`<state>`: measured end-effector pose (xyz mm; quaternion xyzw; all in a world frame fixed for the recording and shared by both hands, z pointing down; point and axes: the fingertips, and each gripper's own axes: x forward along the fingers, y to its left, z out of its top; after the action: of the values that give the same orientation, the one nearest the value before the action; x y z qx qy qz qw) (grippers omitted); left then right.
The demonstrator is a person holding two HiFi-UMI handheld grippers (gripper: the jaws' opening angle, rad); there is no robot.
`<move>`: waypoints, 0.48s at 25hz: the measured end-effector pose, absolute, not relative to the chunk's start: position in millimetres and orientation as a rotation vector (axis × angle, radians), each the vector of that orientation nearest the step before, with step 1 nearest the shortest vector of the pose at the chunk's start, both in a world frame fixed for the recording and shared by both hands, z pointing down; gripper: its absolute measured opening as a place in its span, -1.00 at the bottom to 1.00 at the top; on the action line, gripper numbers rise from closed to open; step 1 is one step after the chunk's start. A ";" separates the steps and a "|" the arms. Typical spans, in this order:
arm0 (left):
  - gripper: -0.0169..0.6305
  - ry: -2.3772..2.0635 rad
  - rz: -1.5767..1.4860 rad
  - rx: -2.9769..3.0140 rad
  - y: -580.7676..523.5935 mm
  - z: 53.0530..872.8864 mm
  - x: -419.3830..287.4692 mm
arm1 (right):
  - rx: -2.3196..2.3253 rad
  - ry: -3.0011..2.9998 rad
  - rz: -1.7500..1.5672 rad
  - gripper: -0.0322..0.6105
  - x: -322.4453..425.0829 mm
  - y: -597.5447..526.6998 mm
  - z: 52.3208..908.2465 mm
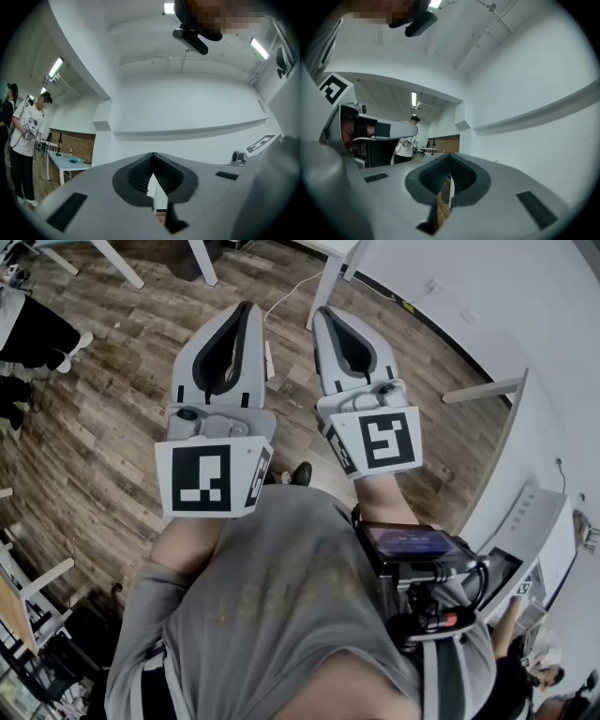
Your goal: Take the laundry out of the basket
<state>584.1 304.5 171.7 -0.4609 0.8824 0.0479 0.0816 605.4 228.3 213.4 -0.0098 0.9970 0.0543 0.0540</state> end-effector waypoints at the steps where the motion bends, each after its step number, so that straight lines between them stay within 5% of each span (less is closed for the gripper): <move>1: -0.92 2.639 0.145 -1.377 304.7 171.8 584.3 | -0.030 3.029 0.164 -0.88 605.6 228.3 213.3; 12: -0.92 2.654 0.151 -1.369 310.9 174.7 583.0 | -0.021 3.027 0.166 -0.88 604.4 231.9 213.8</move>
<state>583.0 310.9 174.7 -0.4565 0.8851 0.0502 0.0758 604.4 231.9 213.8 -0.0071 0.9970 0.0547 0.0548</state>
